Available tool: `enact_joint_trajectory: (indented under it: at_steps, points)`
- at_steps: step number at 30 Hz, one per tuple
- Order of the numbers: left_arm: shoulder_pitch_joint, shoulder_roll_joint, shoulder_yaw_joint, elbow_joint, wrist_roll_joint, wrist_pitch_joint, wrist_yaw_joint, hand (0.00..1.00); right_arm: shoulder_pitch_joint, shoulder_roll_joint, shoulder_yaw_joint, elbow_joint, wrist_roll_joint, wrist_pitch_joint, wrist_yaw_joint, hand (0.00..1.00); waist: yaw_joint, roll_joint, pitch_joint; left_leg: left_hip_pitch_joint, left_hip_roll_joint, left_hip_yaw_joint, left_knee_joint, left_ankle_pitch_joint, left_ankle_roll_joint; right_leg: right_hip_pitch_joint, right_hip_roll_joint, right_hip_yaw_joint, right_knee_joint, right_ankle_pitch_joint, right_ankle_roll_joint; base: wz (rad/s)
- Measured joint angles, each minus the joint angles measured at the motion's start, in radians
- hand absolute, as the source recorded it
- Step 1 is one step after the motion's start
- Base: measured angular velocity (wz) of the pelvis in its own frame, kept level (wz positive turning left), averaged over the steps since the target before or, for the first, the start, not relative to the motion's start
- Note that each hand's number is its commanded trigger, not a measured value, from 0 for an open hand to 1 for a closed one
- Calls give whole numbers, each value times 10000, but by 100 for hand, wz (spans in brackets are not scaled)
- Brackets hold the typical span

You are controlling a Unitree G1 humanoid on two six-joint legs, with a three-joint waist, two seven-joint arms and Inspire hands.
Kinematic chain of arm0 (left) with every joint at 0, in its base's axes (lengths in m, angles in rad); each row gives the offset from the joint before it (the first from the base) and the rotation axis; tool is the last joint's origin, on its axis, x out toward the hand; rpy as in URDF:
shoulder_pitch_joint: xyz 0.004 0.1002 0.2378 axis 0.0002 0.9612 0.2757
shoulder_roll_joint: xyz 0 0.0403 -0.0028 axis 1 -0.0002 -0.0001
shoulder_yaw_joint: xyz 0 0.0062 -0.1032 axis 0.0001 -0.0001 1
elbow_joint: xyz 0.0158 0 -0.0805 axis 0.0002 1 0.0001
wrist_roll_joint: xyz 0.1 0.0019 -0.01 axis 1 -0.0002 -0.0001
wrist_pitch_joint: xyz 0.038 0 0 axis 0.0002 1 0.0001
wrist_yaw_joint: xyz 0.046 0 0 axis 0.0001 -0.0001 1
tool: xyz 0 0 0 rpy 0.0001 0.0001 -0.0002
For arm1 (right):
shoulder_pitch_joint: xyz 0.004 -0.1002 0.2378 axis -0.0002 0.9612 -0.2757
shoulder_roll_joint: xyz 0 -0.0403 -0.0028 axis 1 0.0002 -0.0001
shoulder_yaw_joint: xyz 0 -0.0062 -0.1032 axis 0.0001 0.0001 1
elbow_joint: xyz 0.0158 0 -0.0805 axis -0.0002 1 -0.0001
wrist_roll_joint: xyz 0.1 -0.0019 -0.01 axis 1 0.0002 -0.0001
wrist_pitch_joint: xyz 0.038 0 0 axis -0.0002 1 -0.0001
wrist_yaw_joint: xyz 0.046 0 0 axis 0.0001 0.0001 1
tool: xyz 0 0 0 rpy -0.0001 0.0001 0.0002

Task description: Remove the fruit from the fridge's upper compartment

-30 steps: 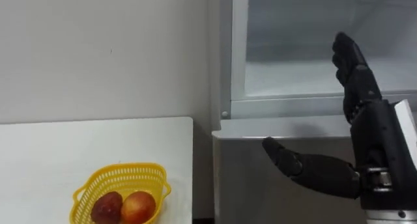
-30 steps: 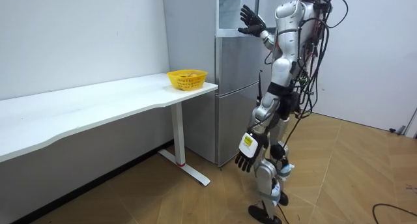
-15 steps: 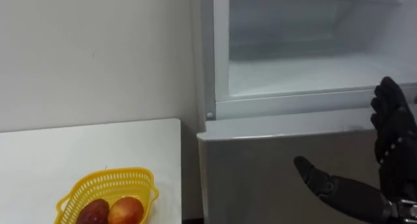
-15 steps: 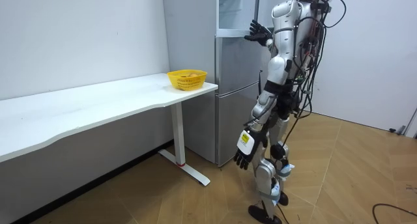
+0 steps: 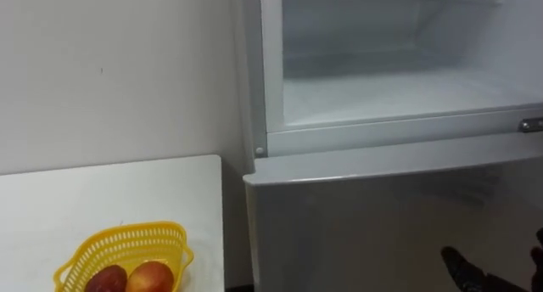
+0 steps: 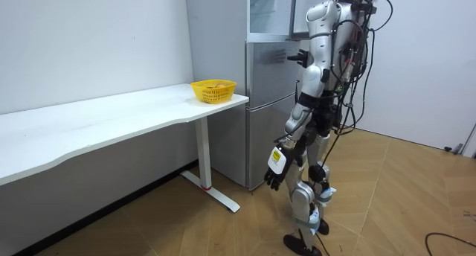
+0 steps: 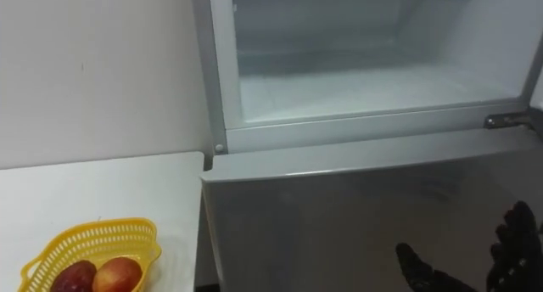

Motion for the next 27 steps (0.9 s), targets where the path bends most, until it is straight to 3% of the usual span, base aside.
enact_joint_trajectory:
  at_steps: [7, 14, 20, 22, 27]
  points:
    - [62, -13, -3, 86, -218, 61, 219, 0, 65, 196, -733, 1554, 1202, 7, -830, 0, -154, 6, -3, 7, -10, -5, -3, 0, 0, 10, 1, 10, 10, 0, 1, 0]
    - [215, -7, 78, -4, -366, 62, 204, 0, 22, 185, -1508, 1572, 2426, 0, -2071, 0, -332, -25, 12, -17, -8, -66, -21, 1, 0, -41, -18, 9, 41, -15, 4, 0]
    - [544, 26, 310, -805, -385, 118, 222, 0, -139, 16, -2873, 1568, 3515, -24, -3302, 0, -389, -145, 6, -141, -28, -94, -22, 1, 0, -169, 3, 1, 80, -21, 19, 2]
    - [563, 40, 484, -858, -372, 112, 209, 0, -180, -145, -3172, 1499, 4173, -76, -3506, 0, -483, -198, 14, -144, -30, -92, -22, 1, 0, -181, -8, 4, 76, -22, 20, 0]
    - [558, 146, 523, -822, -357, 13, 172, 0, -694, -546, -3882, 1463, 7909, -438, -3380, 0, -640, -343, 23, -125, -39, -84, -31, 2, 1, -184, 3, 15, 89, -25, 25, -2]
